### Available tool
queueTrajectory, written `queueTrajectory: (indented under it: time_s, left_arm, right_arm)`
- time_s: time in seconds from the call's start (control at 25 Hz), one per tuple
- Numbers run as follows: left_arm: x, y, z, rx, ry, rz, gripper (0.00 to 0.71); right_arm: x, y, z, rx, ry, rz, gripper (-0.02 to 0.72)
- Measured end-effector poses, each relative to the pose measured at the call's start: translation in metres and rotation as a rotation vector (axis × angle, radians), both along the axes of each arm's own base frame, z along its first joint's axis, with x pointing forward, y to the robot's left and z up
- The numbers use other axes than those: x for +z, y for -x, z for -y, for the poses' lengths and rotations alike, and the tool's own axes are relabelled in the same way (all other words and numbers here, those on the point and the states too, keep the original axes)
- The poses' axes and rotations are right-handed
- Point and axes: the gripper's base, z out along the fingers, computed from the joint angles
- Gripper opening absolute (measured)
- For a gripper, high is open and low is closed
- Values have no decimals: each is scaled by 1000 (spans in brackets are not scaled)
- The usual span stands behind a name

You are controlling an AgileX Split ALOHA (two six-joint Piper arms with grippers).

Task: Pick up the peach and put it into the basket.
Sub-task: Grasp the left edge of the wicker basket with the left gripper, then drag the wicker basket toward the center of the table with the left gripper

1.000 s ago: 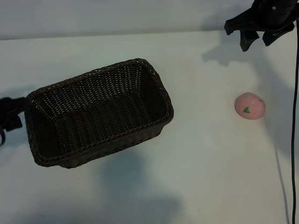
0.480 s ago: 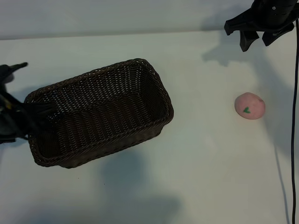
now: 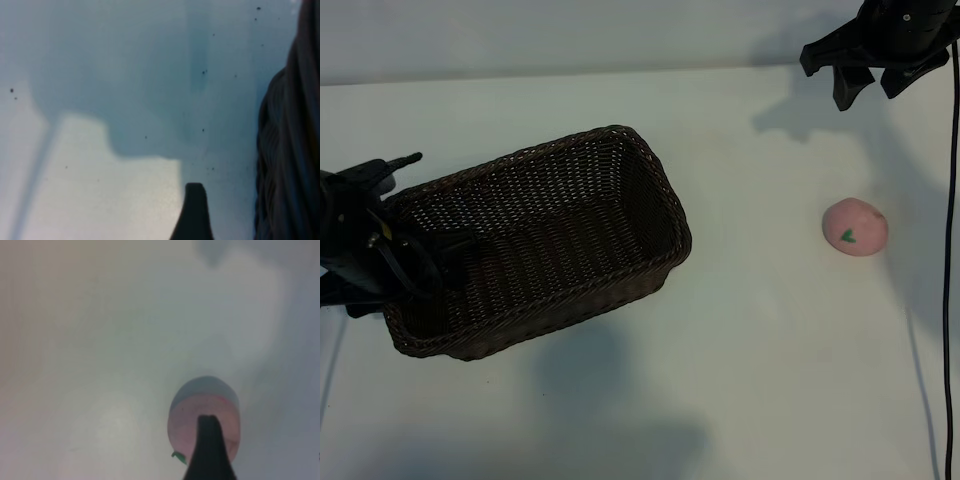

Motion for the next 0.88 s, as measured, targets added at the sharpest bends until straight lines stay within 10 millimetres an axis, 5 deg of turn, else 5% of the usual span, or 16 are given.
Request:
queueTrajectory:
  time_s: [0.2, 0.88]
  left_arm:
    - [-4, -1, 1, 9, 5, -6, 390]
    - [-3, -4, 2, -3, 25, 27, 370]
  right_arm:
    - [0, 0, 0, 3, 1, 0, 505]
    - [0, 0, 0, 2, -4, -1, 505]
